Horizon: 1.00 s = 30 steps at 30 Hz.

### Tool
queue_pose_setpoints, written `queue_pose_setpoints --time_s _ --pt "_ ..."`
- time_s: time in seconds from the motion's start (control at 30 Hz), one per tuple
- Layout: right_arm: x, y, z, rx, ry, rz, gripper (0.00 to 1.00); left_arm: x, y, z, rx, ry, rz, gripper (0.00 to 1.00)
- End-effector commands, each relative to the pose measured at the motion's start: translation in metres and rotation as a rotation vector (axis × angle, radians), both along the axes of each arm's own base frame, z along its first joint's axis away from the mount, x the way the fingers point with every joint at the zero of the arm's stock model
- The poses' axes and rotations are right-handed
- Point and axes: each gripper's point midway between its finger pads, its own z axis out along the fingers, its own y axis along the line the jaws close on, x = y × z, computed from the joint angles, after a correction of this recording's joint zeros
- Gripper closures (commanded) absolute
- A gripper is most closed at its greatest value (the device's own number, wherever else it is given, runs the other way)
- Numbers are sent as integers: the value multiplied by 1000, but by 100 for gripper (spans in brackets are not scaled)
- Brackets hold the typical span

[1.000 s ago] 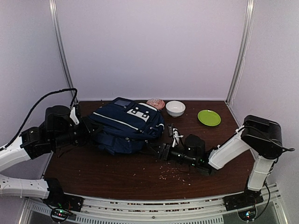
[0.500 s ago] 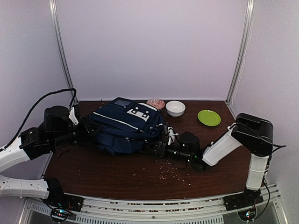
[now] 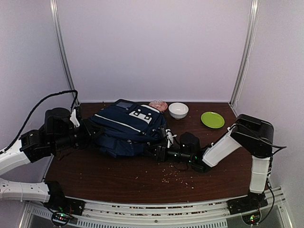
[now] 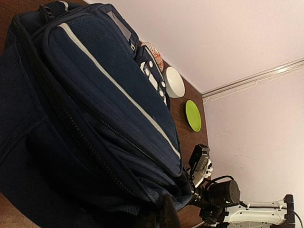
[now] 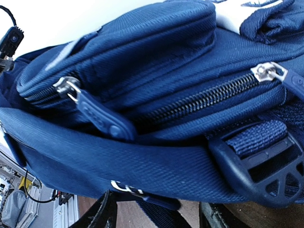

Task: Pack the student bag
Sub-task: Zip the student bag at the center of the board.

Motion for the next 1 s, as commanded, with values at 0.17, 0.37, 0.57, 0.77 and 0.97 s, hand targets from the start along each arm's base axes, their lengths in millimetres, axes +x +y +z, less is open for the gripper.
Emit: queue_pose_setpoints --time_s 0.17,0.37,0.57,0.77,0.97 --pt "0 7 15 19 -77 52 45 3 -4 55 -152 -142 -9 100" --pt "-2 8 21 25 -96 68 49 4 -4 53 -149 -140 -7 100" --pt "-4 6 30 45 -105 66 56 4 -4 52 -146 -139 -3 100" --pt "-3 5 27 37 -101 59 65 4 -4 51 -145 -139 -3 100" --pt "-5 2 23 37 -92 55 73 4 -2 50 -143 -139 1 100"
